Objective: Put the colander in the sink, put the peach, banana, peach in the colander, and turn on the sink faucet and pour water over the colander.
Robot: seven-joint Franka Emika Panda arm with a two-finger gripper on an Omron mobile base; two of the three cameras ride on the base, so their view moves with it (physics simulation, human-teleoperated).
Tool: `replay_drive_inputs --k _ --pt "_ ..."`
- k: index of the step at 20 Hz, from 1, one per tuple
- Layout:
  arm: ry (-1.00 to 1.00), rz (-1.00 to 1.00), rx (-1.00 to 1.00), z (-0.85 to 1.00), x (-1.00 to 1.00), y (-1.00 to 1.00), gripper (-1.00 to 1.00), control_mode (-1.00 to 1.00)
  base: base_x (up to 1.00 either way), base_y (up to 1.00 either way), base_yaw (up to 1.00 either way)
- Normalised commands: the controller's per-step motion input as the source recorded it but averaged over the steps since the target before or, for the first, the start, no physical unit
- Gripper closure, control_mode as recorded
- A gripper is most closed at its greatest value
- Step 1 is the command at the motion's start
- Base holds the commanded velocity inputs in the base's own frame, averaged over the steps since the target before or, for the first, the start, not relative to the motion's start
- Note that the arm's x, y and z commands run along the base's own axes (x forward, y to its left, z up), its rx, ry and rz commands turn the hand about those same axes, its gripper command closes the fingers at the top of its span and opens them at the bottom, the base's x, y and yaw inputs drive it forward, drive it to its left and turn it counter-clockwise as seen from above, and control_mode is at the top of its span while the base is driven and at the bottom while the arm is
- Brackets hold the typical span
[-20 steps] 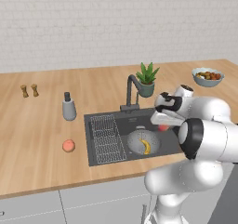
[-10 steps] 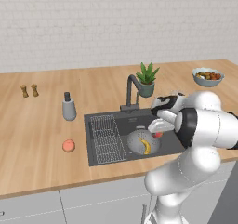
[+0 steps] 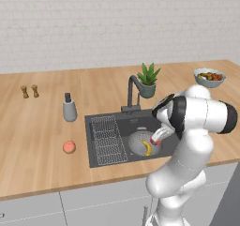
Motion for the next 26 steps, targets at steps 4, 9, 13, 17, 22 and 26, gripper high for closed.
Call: replay_drive_inputs --k 4,9,13,17,22,26 --pt "-0.05 0.16 0.01 -0.45 0.28 0.05 1.0 -1.0 0.0 0.0 0.0" --pt "-0.07 0.13 0.01 -0.39 0.4 0.02 1.0 -1.0 0.0 0.0 0.0" --pt "-0.06 0.11 0.0 -0.39 0.35 0.01 1.0 -1.0 0.0 0.0 0.0" --pt "-0.07 0.1 0.0 -0.32 0.18 0.02 1.0 -1.0 0.0 0.0 0.0" --pt "-0.13 0.08 0.0 -0.05 0.0 0.17 -1.0 -1.0 0.0 0.0 0.0" --pt "-0.17 0.05 0.0 0.14 0.0 0.2 -1.0 -1.0 0.0 0.0 0.0"
